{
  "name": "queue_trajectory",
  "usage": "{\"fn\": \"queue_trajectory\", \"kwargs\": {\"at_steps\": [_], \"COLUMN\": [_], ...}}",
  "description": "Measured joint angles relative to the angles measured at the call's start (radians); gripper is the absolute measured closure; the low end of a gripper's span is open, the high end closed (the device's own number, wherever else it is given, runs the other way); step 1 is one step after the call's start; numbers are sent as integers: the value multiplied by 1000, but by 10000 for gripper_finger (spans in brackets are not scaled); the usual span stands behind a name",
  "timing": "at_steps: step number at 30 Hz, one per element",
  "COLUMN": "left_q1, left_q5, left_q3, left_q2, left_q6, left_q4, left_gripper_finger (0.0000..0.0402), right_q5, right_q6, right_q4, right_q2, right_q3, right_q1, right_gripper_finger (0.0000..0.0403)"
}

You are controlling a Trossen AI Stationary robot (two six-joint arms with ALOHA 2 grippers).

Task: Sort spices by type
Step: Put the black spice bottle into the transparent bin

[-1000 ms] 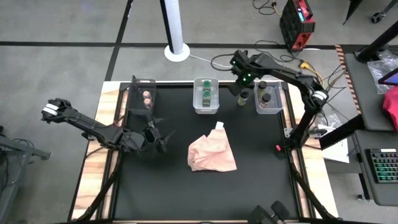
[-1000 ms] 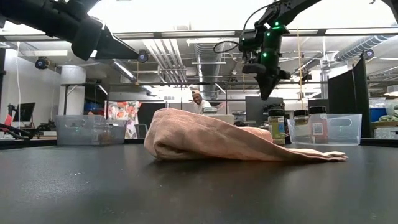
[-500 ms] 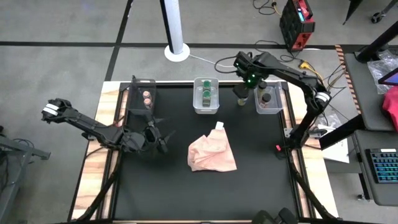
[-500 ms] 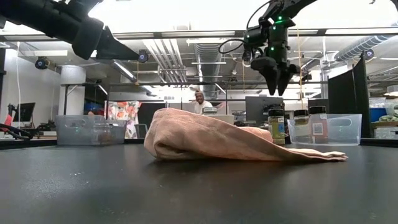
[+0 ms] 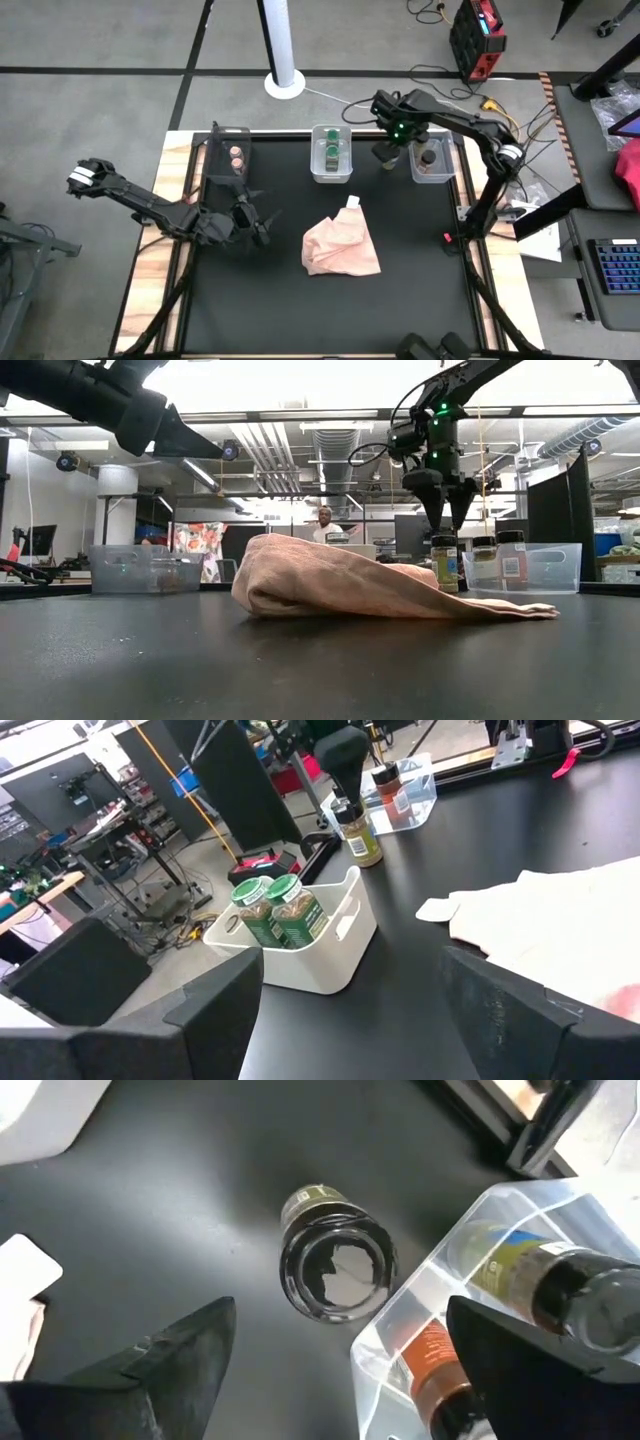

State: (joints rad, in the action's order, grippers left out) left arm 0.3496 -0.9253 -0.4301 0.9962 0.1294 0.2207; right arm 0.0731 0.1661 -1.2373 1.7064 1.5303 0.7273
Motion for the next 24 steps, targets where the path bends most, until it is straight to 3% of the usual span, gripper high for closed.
{"fn": "queue_trajectory", "kwargs": {"at_steps": [17, 24], "left_q1": [0, 0], "left_q5": [0, 0], "left_q3": [0, 0], "left_q2": [0, 0], "left_q6": [-9, -9], "left_q4": [-2, -2], "left_gripper_finger": [118, 118], "right_q5": [-3, -3], "right_q6": [6, 1], "right_q4": [22, 34], "right_q2": [109, 134], "right_q3": [-3, -3], "right_q1": [0, 0], "right_gripper_finger": [54, 80]}}
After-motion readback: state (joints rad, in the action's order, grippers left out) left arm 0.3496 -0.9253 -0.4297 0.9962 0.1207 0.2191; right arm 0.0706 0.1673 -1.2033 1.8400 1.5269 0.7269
